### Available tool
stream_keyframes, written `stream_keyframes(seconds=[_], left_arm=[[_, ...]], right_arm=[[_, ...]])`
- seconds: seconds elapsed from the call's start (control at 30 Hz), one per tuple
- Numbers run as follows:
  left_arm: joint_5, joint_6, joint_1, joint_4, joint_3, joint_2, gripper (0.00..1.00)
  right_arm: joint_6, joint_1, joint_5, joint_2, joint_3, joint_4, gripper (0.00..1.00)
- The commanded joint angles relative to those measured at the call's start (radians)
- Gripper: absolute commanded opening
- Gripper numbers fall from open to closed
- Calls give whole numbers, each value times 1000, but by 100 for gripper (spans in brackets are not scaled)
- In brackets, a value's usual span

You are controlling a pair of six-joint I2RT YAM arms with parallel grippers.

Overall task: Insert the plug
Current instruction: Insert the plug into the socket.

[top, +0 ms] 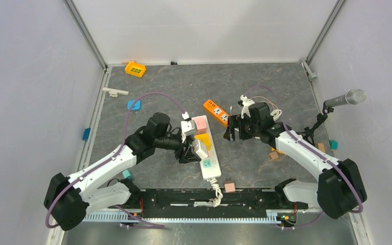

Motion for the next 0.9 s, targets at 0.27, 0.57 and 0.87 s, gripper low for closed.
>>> stream_keyframes(seconds=[0.27,0.57,0.87], left_arm=[[-32,-208,-45,45,130,121,2],[-211,-552,-47,-253,331,217,2],[48,55,-137,-119,175,182,2]], right_arm=[[-32,-19,44,-21,1,-17,98],[-35,-22,44,-13,0,-22,98],[-37,-25,34,-4,-3,-20,98]])
